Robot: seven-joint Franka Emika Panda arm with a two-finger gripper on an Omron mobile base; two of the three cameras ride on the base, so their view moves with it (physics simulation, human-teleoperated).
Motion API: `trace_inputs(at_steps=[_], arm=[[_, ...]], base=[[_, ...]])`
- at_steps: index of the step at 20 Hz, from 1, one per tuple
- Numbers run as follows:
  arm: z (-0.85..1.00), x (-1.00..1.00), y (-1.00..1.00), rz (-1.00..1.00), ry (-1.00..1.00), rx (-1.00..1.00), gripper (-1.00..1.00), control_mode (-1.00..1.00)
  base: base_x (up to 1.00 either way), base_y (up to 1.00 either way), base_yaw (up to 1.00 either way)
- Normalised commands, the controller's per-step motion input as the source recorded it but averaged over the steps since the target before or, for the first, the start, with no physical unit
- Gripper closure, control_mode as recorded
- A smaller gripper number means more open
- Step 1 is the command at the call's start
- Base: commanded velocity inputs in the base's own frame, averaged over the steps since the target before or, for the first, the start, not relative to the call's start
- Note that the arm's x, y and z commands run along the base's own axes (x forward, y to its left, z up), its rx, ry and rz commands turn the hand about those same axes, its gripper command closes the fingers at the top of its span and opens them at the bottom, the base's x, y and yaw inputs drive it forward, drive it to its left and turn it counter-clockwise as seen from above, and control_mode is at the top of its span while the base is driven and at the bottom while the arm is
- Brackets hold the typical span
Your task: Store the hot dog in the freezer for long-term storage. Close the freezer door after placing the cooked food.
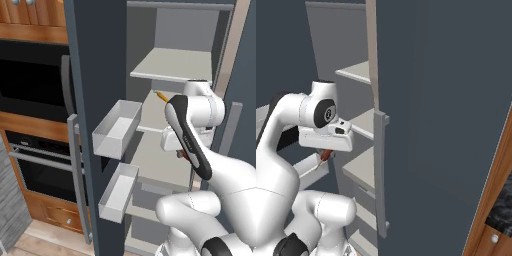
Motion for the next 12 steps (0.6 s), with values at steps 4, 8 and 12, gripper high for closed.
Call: trace_inputs(at_steps=[4, 8, 12], arm=[[0.0, 0.0, 0.0, 0.0, 0.0, 0.0, 1.0, 1.0], [0.0, 0.0, 0.0, 0.0, 0.0, 0.0, 1.0, -1.0], [0.01, 0.0, 0.0, 0.0, 0.0, 0.0, 1.0, -1.0]], base=[[0.0, 0.0, 0.0], [0.0, 0.0, 0.0], [0.0, 0.0, 0.0]])
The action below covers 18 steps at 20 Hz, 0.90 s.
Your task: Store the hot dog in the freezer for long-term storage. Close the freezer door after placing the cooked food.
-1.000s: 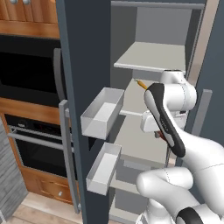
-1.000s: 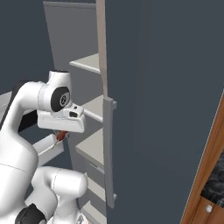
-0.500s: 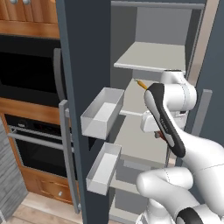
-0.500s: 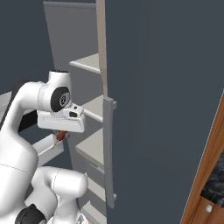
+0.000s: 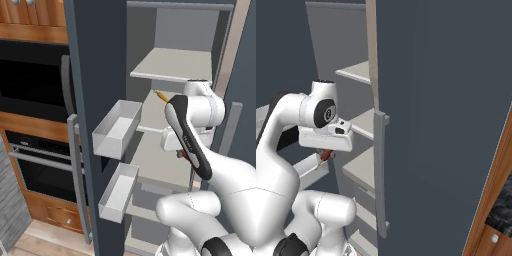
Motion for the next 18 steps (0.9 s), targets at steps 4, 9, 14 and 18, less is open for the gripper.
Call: trace_inputs(at_steps=[4, 9, 14, 18], arm=[[0.19, 0.07, 0.0, -0.01, -0.13, 0.0, 1.0, -1.0], [0.23, 0.07, 0.0, -0.14, -0.09, 0.0, 1.0, -1.0], [0.42, 0.0, 0.01, -0.2, -0.21, 0.0, 1.0, -1.0], [0.57, 0.0, 0.03, -0.27, -0.39, -0.02, 1.0, -1.0]], base=[[0.0, 0.0, 0.0], [0.0, 0.0, 0.0], [0.0, 0.0, 0.0], [0.0, 0.0, 0.0]])
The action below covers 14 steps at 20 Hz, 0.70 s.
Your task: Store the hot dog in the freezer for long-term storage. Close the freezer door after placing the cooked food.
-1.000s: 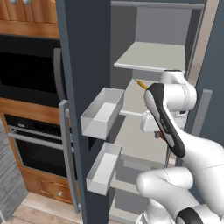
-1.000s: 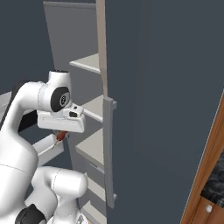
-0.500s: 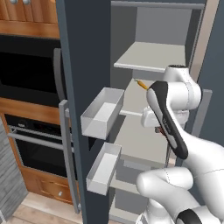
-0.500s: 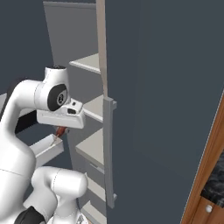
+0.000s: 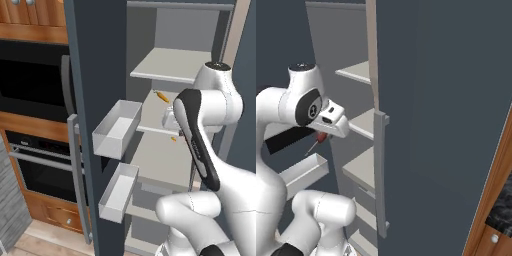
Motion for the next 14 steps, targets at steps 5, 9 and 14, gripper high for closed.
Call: trace_inputs(at_steps=[5, 9, 14], arm=[[0.5, 0.04, 0.11, -0.26, -0.23, -0.16, 1.0, -1.0], [0.73, 0.02, 0.08, -0.17, -0.03, -0.24, 1.0, -1.0], [0.68, 0.09, 0.01, -0.1, 0.0, -0.16, 1.0, -1.0]], base=[[0.0, 0.0, 0.0], [0.0, 0.0, 0.0], [0.0, 0.0, 0.0]])
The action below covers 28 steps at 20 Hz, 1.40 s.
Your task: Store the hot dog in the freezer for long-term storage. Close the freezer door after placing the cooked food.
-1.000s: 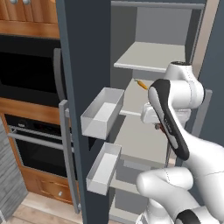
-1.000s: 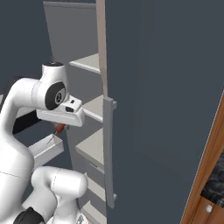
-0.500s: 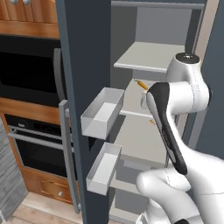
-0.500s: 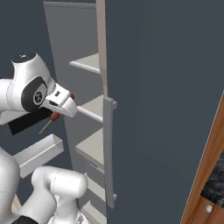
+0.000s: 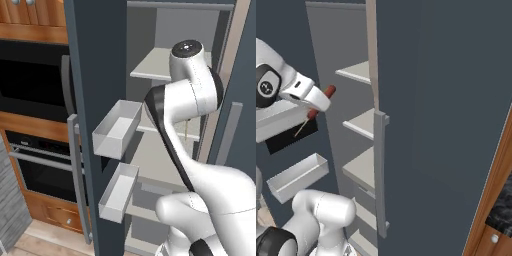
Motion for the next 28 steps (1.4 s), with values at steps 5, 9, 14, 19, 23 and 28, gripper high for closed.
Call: trace_inputs(at_steps=[5, 9, 14, 19, 23, 28], arm=[[0.22, 0.04, -0.01, -0.11, -0.1, 0.0, 1.0, -1.0], [0.08, 0.13, -0.04, -0.14, -0.22, 0.02, 1.0, -1.0], [0.3, 0.03, -0.11, -0.07, -0.28, 0.11, 1.0, -1.0], [0.43, 0.17, -0.04, 0.0, -0.08, 0.08, 1.0, -1.0], [0.04, 0.24, -0.02, 0.0, 0.01, 0.01, 1.0, -1.0], [0.0, 0.39, -0.07, 0.0, 0.02, -0.04, 1.0, -1.0]], base=[[0.0, 0.0, 0.0], [0.0, 0.0, 0.0], [0.0, 0.0, 0.0], [0.0, 0.0, 0.0], [0.0, 0.0, 0.0], [0.0, 0.0, 0.0]])
